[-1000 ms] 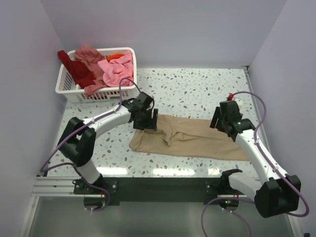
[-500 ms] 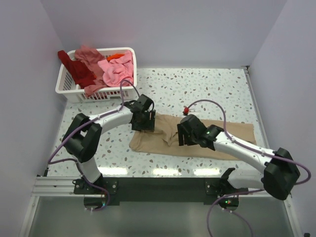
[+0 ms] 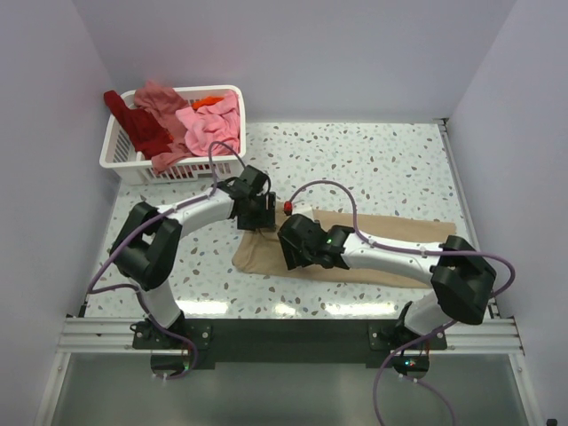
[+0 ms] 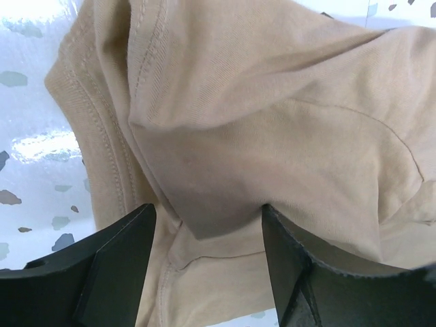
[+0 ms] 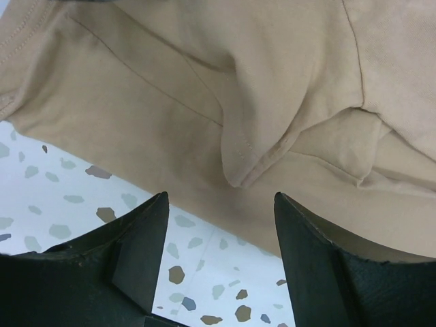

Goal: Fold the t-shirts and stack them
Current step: Fold the tshirt

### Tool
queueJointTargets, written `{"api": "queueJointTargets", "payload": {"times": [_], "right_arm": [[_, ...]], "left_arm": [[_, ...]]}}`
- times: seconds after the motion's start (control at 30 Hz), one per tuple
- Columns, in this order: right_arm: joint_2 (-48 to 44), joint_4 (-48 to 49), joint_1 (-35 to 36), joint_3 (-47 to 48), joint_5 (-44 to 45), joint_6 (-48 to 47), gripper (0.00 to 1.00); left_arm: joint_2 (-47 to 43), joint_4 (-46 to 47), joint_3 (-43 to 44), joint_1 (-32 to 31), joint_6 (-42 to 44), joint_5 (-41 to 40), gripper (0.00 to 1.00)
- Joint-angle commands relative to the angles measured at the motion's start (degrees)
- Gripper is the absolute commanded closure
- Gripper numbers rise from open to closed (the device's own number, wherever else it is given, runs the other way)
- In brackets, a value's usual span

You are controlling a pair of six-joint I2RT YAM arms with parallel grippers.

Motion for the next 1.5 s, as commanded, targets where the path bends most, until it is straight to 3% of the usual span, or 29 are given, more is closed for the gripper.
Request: {"api": "queueJointTargets", "payload": {"times": [0.0, 0.2, 0.43, 0.53, 0.63, 0.67, 0.7, 0.8, 0.9, 1.13, 1.23, 1.27, 1.37, 1.47], "right_arm": [[0.8, 0.6, 0.7, 1.7, 3.2, 1.4, 0.34], [4.9, -0.6, 0.7, 3.2, 6.0, 1.4, 0.36], [8.0, -1.5, 0.7, 4.0, 8.0, 1.5, 0.46], [8.7, -1.8, 0.7, 4.3, 8.8, 1.3, 0.54], [9.0, -3.1, 0.6, 4.9, 9.9, 1.2, 0.65], [8.6, -3.6, 0.6, 5.2, 10.2, 1.3, 0.7], [8.1, -4.4, 0.6, 5.2, 10.8, 1.4, 0.84], [6.2, -5.2, 0.0, 4.7, 11.6, 1.6, 0.95], [4.7, -6.5, -1.8, 4.6, 10.9, 1.8, 0.95], [3.3, -7.6, -9.7, 6.1, 3.8, -0.8, 0.95], [3.8, -8.1, -13.2, 7.1, 0.1, -2.9, 0.94], [4.2, -8.1, -13.8, 7.6, -1.0, -3.3, 0.94], [6.4, -9.0, -15.2, 9.3, -3.8, -5.1, 0.94], [8.6, -10.3, -16.0, 11.1, -5.8, -6.5, 0.94]], "left_arm": [[0.0, 3.3, -0.3, 0.9, 0.7, 1.9, 0.33], [0.3, 5.0, 0.0, 1.1, 0.8, 4.9, 0.34], [0.7, 5.6, 0.6, 1.2, 1.1, 6.0, 0.41], [0.9, 5.5, 0.7, 1.2, 1.2, 5.9, 0.46], [1.0, 5.1, 1.2, 1.3, 1.2, 6.1, 0.6], [0.9, 4.9, 1.4, 1.3, 1.2, 6.1, 0.68], [0.8, 4.9, 1.8, 1.3, 1.2, 6.1, 0.71], [0.8, 4.2, 3.4, 1.4, 1.1, 6.1, 0.81], [1.5, 2.6, 5.7, 1.7, 1.0, 6.4, 0.88], [5.2, -0.3, 12.0, 3.2, 0.1, 6.9, 0.9], [7.3, -0.8, 14.6, 3.5, -0.1, 7.6, 0.77], [8.1, -0.9, 15.7, 3.5, -0.1, 8.2, 0.62], [8.0, -0.1, 15.8, 3.5, -0.1, 8.5, 0.36], [5.0, 2.7, 13.0, 3.4, 1.2, 8.5, 0.28]]}}
